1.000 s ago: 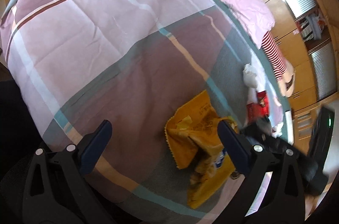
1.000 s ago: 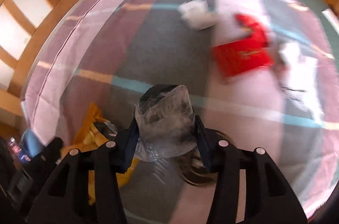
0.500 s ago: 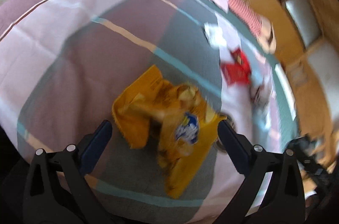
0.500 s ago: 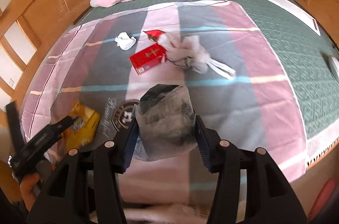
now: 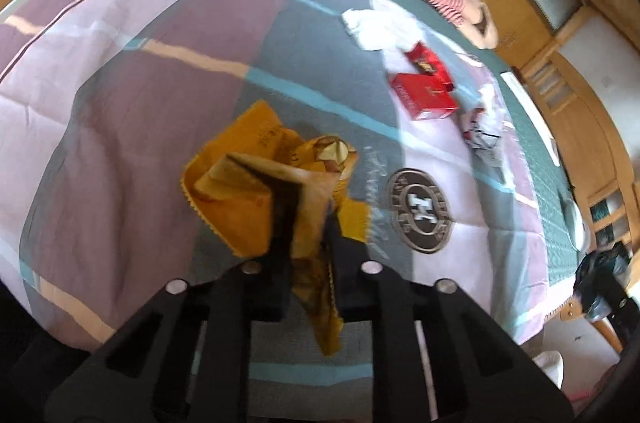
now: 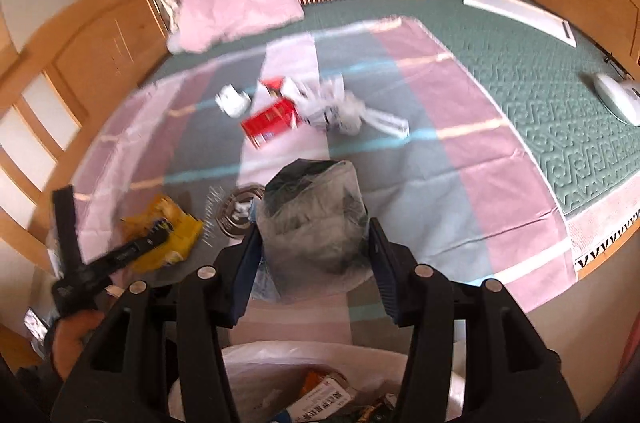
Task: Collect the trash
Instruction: 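Carry the yellow snack bag and clear bag to the wastebasket and release them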
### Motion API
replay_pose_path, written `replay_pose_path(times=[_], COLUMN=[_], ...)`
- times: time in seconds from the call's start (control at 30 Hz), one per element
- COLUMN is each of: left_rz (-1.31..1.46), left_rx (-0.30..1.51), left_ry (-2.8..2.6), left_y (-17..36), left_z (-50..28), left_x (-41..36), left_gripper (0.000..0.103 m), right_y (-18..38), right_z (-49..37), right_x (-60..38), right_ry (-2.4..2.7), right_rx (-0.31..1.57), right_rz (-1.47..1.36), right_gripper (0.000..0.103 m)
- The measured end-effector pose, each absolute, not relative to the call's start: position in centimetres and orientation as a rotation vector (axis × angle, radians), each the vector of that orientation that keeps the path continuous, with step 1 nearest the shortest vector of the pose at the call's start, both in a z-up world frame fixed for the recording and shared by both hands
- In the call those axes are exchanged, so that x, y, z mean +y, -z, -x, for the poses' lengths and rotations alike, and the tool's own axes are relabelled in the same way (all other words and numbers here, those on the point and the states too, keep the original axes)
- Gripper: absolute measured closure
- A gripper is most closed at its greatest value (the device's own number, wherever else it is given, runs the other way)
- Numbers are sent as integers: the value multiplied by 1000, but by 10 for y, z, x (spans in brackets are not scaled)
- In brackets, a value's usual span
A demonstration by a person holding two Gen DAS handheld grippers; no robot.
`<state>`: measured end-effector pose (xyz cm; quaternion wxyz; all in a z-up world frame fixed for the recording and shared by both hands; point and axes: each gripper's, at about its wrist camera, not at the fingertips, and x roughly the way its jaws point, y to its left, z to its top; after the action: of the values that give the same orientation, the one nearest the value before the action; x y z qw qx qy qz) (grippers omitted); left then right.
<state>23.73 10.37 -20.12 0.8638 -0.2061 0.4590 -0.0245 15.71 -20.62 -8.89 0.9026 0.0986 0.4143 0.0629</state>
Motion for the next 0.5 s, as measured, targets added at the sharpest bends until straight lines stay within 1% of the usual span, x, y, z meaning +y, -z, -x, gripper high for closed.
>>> replay_pose_path(times=[0.17,0.33,0.5], left_rz=[378,384,339], left_rx=[862,745,663], left_ry=[82,101,155], left_y=[180,153,117], left_z=[-219,-191,-136], left_x=[99,105,93], left_gripper=[89,89,89], right_y=[69,50,48], right_z=[-129,-91,-62], right_x=[-210,-212,-205], right_ry=[-174,-232,-250], right_rx=[755,685,694], right_rz=[-251,-254,-158], right_gripper=[51,51,51])
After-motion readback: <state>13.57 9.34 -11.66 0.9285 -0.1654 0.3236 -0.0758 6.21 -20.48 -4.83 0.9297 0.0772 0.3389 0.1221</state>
